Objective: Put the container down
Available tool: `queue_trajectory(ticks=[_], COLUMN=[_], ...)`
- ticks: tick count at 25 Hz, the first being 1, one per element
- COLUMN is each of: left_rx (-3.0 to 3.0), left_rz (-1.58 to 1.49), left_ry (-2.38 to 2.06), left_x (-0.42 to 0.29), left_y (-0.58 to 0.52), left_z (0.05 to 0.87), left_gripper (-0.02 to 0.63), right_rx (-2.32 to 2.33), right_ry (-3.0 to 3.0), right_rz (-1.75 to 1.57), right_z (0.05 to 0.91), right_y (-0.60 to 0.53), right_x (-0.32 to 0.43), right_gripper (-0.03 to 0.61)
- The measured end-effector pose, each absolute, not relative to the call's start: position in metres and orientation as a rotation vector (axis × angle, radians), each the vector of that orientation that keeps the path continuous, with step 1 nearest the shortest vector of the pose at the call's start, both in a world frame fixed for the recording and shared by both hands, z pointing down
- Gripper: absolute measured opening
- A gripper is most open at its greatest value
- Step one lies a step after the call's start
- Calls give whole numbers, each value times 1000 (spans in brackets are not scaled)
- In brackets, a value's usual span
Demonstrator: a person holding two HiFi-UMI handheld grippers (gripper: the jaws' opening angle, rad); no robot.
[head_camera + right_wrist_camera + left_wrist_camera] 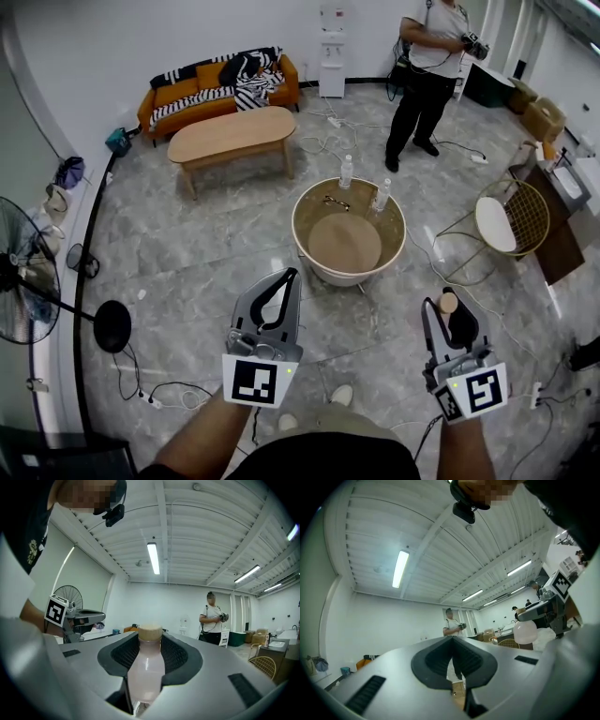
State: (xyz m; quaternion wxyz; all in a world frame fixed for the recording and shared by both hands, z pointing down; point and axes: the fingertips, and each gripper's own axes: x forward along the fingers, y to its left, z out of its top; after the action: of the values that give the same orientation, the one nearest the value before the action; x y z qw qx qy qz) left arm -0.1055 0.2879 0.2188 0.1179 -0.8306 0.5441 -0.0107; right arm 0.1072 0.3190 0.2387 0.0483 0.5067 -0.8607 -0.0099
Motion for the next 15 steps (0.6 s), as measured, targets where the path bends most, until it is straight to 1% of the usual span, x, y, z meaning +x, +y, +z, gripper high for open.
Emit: queue_trajectory(ticks=[7,15], left_rx=[-2446,-2433], left_rz=[-30,-12], left_ry=[1621,1660], left_x=[-106,-94], left_y=[277,259], left_z=[218,218], left_gripper=[15,15], right_rx=[1526,1509], right_ry=[-2634,-2644], right_rz=[-32,-43], right_z=[236,235], right_y=[309,290], right_x=[106,124], right_gripper=[153,153])
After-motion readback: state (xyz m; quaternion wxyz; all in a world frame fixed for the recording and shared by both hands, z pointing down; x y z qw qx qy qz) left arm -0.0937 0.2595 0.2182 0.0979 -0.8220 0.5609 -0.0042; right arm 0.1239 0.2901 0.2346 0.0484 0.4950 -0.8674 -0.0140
